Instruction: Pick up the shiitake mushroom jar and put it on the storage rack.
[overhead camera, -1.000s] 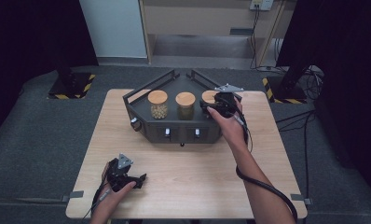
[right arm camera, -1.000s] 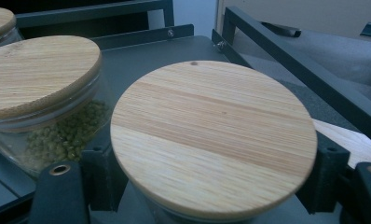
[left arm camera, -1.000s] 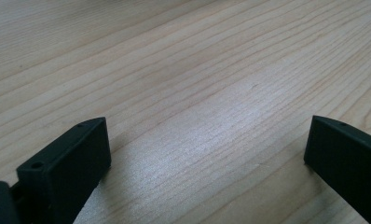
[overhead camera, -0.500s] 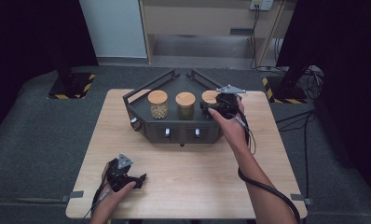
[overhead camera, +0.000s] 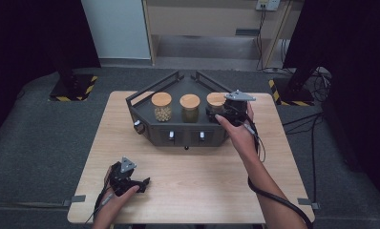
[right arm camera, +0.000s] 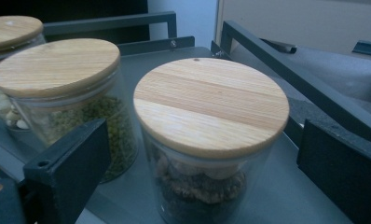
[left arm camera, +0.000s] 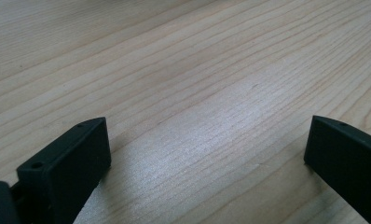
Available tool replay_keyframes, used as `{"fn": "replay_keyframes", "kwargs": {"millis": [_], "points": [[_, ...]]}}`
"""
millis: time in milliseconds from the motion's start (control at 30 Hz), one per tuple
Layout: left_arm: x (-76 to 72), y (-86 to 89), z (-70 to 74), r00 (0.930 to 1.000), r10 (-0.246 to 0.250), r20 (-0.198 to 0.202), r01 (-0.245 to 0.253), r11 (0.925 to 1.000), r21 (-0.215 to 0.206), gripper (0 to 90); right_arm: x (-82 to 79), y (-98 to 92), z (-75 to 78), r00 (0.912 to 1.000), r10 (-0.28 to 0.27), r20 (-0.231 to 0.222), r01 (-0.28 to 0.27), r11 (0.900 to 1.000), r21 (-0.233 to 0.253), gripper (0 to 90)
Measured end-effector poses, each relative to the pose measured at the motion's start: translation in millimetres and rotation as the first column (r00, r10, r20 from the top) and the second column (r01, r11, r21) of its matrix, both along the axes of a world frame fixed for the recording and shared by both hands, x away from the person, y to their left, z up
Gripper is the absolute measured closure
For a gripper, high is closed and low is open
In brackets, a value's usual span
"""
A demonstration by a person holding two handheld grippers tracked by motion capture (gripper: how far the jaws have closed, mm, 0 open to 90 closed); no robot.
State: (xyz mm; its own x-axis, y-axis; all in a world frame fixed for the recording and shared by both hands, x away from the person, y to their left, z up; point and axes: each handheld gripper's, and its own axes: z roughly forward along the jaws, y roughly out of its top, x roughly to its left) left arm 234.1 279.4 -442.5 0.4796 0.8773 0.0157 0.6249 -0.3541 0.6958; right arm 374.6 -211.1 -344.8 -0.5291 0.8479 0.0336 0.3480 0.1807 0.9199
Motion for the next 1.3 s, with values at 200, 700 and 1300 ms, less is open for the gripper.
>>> {"fn": "replay_keyframes", "kwargs": {"millis": [200,700,1300], "points": [[0.0,0.0,0.0,1.0000,0.000,0.000,0.000,1.0000,0.000,0.0,-7.2,-4.2,-1.0,1.0000,-0.001,0.010,0.001,1.000,0.004,2.8],[-0.2,-0.1,-0.1,1.0000,0.001,0.001,-0.001,1.0000,0.000,0.0,-25.8,-16.3,-6.4,0.9998,0.004,0.020,-0.005,1.000,0.012,1.0],[-0.2,-0.2,-0.1,1.0000,0.001,0.000,-0.001,1.0000,0.000,0.0,-37.0,-22.0,-6.0,0.9995,0.010,0.029,-0.009,1.000,-0.012,1.3]]}}
